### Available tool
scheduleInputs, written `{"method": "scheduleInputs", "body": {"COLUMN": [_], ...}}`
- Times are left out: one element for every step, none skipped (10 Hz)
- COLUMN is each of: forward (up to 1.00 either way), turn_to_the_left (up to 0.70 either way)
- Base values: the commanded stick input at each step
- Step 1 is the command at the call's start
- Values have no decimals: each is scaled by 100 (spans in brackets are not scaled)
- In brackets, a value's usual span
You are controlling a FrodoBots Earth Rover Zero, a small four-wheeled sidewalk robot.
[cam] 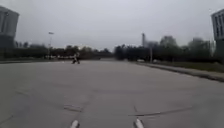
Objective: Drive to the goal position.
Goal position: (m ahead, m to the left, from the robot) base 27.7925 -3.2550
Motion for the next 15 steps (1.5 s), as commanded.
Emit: {"method": "scheduleInputs", "body": {"forward": [100,100,100,100,100,100,100,100,100,100,100,100,100,100,100], "turn_to_the_left": [2,2,2,2,2,-8,-35,-38,-38,-38,-38,-38,-38,-38,-38]}}
